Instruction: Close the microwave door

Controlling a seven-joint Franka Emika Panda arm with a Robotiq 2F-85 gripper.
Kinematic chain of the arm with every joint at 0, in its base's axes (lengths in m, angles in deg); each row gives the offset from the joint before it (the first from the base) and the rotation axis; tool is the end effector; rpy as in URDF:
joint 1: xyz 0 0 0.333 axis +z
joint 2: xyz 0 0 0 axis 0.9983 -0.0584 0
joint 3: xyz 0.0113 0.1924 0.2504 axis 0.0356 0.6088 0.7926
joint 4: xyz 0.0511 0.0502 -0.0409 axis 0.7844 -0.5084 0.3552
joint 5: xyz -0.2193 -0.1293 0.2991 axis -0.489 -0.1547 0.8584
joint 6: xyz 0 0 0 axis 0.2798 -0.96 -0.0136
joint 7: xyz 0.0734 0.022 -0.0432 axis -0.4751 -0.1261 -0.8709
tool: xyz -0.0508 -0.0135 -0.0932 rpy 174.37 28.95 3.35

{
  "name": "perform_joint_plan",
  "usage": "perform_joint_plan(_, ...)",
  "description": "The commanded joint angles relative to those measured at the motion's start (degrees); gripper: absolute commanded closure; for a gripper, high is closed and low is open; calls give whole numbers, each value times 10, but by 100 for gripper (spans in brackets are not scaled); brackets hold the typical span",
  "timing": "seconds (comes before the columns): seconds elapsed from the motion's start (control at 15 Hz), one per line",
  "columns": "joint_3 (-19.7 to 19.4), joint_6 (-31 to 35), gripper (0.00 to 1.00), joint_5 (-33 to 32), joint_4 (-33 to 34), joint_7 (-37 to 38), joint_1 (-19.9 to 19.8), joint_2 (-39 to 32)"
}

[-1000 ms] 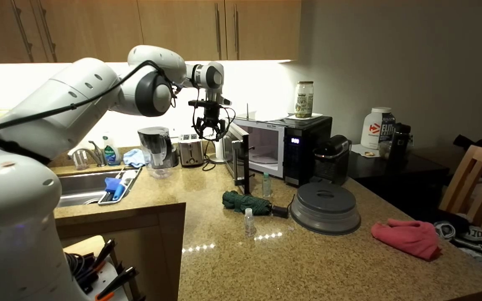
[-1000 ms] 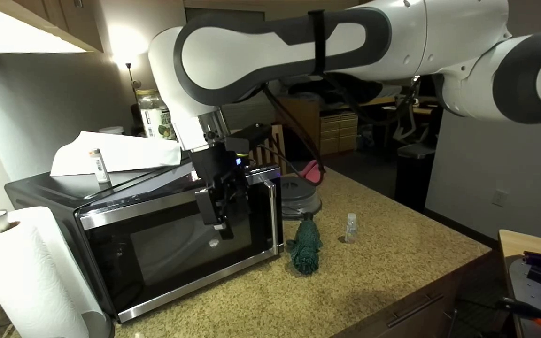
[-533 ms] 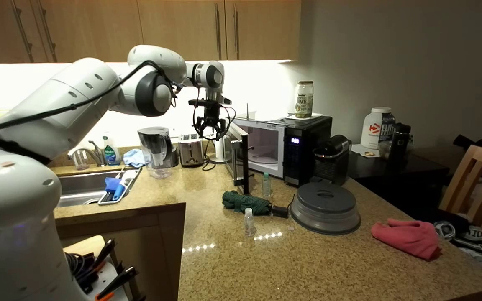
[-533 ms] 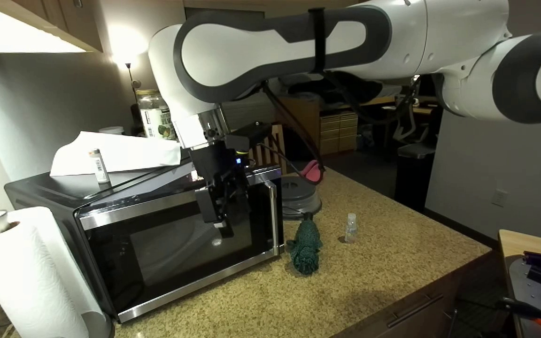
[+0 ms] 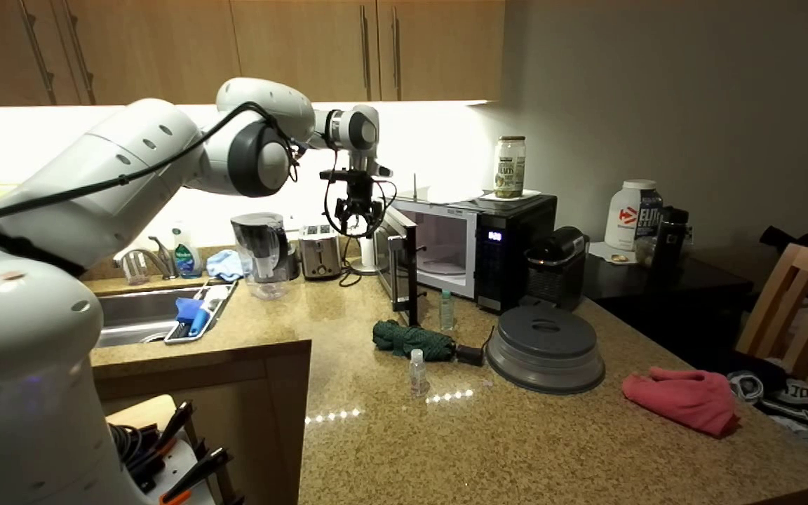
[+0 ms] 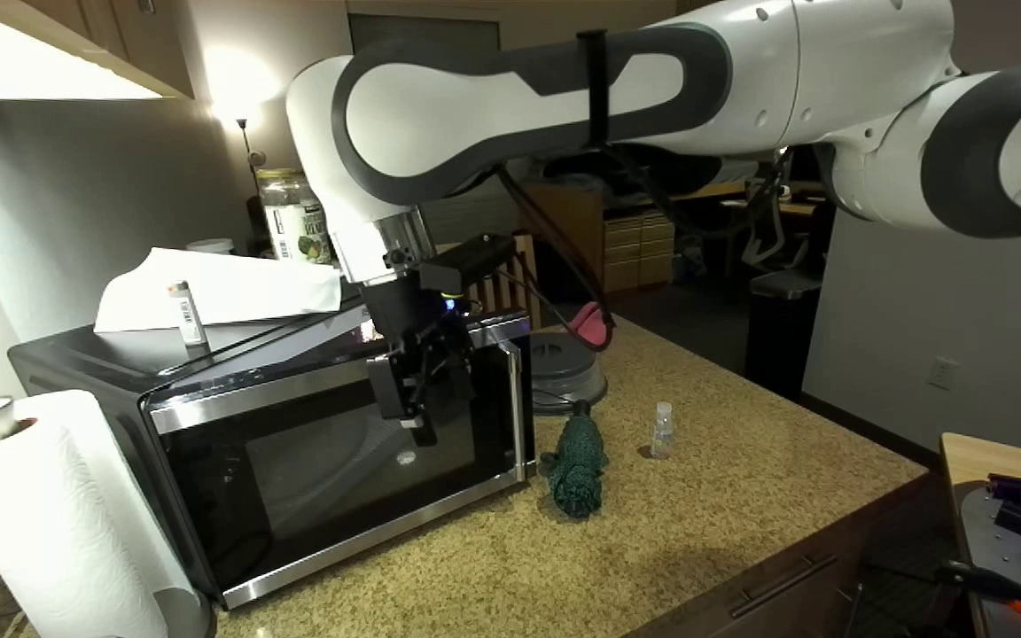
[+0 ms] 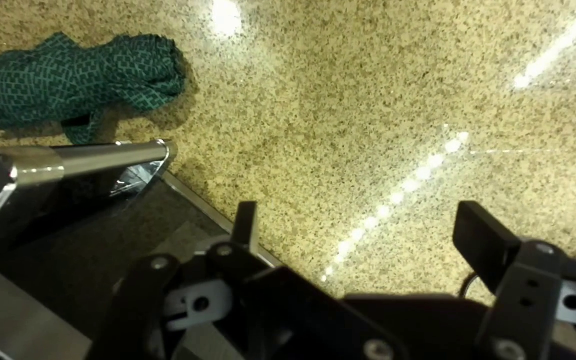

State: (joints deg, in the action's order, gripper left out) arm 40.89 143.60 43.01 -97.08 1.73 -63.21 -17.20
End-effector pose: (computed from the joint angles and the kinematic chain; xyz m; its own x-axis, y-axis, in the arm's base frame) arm 0.6815 0.3315 0.3631 0.9469 0.2266 -0.2279 0.2370 -0.9713 0.0189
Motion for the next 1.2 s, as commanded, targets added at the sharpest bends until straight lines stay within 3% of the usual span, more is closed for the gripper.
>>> perform_joint_plan(0.0, -15, 16, 0, 0, 4, 55, 0, -5)
perform_joint_plan(0.67, -48, 36, 0, 5, 14, 187, -21, -21)
perform_joint_plan(1.13, -61, 44, 0, 3, 64, 204, -44, -52)
